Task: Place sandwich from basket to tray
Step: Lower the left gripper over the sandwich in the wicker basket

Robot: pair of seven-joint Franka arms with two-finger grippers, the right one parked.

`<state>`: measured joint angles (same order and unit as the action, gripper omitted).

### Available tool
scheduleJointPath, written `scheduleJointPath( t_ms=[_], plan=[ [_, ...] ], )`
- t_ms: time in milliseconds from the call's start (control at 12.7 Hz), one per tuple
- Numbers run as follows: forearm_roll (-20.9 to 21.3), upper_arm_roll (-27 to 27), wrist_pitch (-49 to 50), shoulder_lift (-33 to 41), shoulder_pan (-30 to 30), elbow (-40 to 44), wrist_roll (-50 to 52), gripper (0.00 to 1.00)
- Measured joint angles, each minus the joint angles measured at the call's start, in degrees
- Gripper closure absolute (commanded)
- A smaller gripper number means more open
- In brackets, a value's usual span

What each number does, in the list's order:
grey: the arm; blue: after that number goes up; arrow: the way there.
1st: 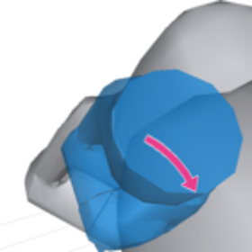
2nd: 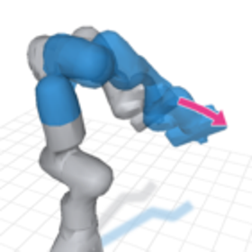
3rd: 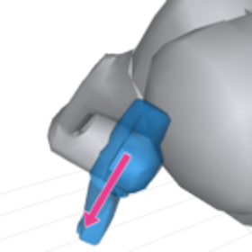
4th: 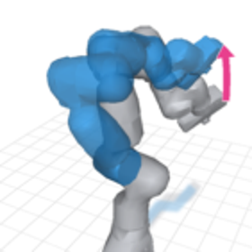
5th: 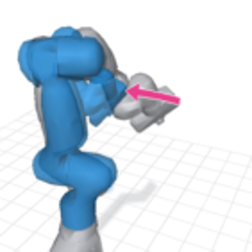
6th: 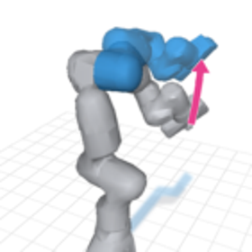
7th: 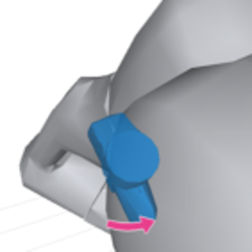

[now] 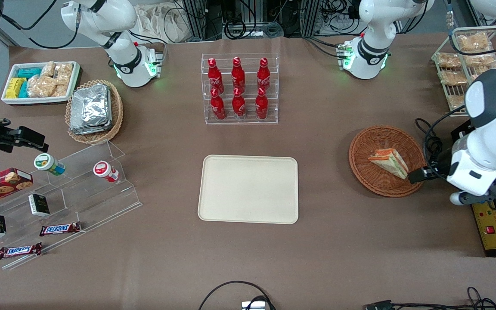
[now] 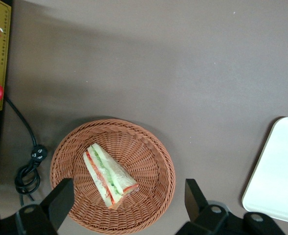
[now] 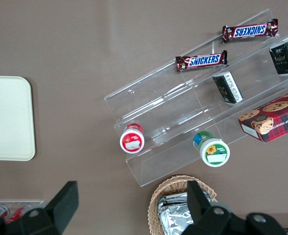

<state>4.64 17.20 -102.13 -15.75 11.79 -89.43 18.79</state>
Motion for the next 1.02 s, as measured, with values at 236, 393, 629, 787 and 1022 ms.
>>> scheduleJointPath(
  t_ms=[236,393,629,787,1022],
  plan=[
    [0.0,-0.1,0.6,-1.2,0.0,0.7,0.2,0.0],
    [0.0,-0.1,1.7,-1.6,0.0,0.7,0.3,0.0],
    [0.0,-0.1,4.2,-2.8,0.0,-0.5,1.0,0.0],
    [0.0,-0.1,4.1,-3.0,0.0,-3.0,7.0,0.0],
    [0.0,-0.8,2.2,-2.8,0.0,-6.6,18.0,0.0]
  ],
)
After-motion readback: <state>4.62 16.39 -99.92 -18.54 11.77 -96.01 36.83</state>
